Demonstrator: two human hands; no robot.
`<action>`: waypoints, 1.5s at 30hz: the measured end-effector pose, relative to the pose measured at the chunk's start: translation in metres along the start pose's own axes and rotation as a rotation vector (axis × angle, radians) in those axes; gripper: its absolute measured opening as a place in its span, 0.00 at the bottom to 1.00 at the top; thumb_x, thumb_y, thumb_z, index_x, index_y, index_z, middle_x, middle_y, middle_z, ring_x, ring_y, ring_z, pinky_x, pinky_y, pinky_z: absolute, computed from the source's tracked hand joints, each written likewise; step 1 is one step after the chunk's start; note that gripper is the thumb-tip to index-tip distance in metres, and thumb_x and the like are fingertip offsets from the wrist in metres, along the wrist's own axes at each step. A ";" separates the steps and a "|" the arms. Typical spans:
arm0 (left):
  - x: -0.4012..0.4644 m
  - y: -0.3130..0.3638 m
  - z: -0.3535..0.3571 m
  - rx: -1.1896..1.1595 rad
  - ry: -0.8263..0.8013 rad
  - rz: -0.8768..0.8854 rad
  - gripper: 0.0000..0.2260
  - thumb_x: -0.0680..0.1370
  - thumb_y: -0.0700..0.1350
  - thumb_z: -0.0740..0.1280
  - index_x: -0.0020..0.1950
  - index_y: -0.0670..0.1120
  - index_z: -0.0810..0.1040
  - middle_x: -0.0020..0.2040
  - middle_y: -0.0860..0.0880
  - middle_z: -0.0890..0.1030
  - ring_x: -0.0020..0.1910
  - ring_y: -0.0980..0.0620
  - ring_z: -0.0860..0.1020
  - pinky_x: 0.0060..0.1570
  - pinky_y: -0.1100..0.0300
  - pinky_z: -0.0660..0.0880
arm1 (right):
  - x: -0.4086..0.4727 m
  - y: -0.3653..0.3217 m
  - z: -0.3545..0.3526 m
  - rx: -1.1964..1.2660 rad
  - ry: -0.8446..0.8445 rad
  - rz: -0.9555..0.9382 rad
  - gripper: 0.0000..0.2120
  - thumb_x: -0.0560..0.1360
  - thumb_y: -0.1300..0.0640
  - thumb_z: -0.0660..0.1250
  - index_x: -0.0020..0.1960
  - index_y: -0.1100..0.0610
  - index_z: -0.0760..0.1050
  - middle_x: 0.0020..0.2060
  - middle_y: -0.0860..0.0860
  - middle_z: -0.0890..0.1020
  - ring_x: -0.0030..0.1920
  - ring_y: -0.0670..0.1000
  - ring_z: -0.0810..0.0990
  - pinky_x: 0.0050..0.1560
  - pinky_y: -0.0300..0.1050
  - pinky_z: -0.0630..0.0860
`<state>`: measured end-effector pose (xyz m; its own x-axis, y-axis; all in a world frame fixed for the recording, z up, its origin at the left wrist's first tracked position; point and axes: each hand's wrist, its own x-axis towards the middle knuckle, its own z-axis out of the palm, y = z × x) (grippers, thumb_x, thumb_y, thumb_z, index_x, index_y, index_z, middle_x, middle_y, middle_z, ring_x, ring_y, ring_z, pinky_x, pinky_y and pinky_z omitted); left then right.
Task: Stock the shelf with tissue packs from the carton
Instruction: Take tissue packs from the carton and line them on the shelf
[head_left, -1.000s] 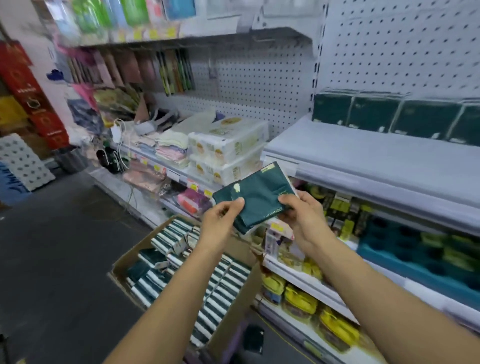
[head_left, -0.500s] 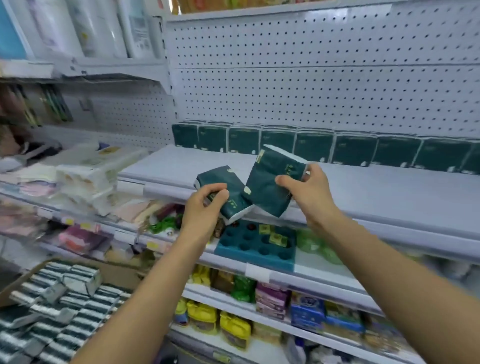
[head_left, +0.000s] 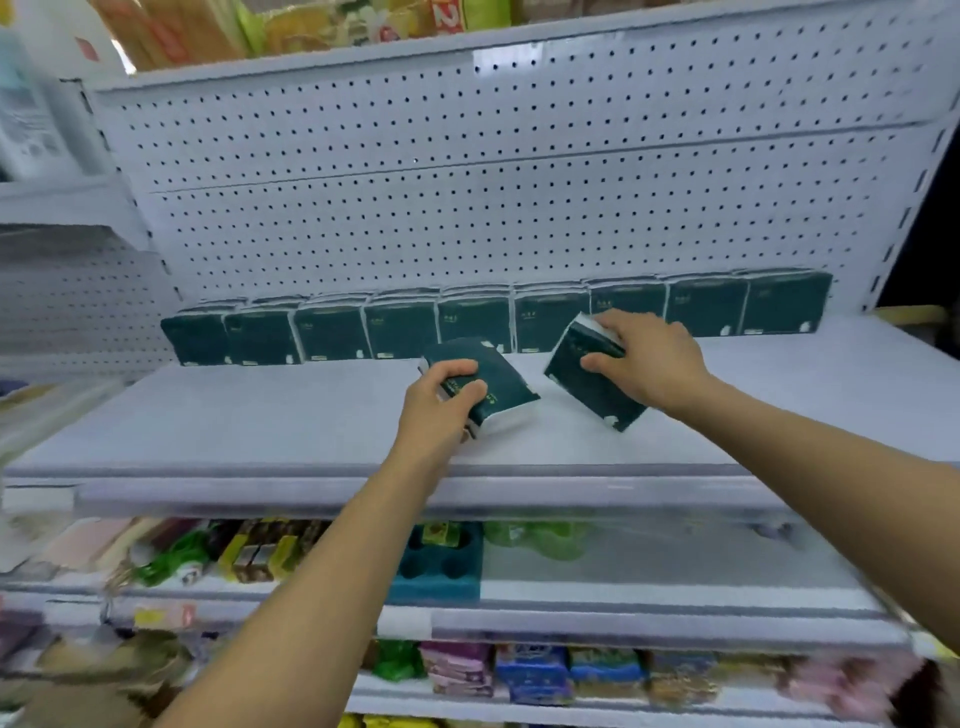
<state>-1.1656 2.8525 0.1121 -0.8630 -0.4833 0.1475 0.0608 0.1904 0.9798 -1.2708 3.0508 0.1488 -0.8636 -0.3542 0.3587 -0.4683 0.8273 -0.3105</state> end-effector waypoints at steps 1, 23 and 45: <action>0.008 0.000 0.004 0.010 -0.021 -0.005 0.08 0.80 0.41 0.68 0.58 0.49 0.79 0.46 0.52 0.78 0.37 0.55 0.77 0.36 0.61 0.75 | 0.006 0.006 0.002 -0.053 -0.026 -0.003 0.20 0.77 0.44 0.66 0.68 0.46 0.70 0.58 0.50 0.80 0.57 0.56 0.76 0.59 0.51 0.67; 0.112 -0.004 0.083 0.014 -0.256 -0.048 0.10 0.78 0.45 0.70 0.58 0.55 0.80 0.47 0.52 0.78 0.37 0.62 0.78 0.36 0.68 0.71 | 0.095 0.123 0.039 -0.185 0.091 -0.087 0.26 0.76 0.50 0.69 0.73 0.50 0.68 0.72 0.47 0.68 0.73 0.52 0.61 0.63 0.53 0.72; 0.124 -0.001 0.105 -0.052 -0.339 -0.113 0.12 0.78 0.42 0.70 0.61 0.49 0.78 0.52 0.51 0.85 0.50 0.50 0.83 0.57 0.49 0.78 | 0.115 0.110 0.032 0.473 0.064 -0.173 0.18 0.80 0.46 0.63 0.68 0.49 0.72 0.60 0.43 0.79 0.60 0.43 0.76 0.60 0.43 0.74</action>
<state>-1.3247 2.8819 0.1148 -0.9825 -0.1859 -0.0069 -0.0266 0.1038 0.9942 -1.4275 3.0877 0.1279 -0.7595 -0.4289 0.4891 -0.6498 0.4650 -0.6013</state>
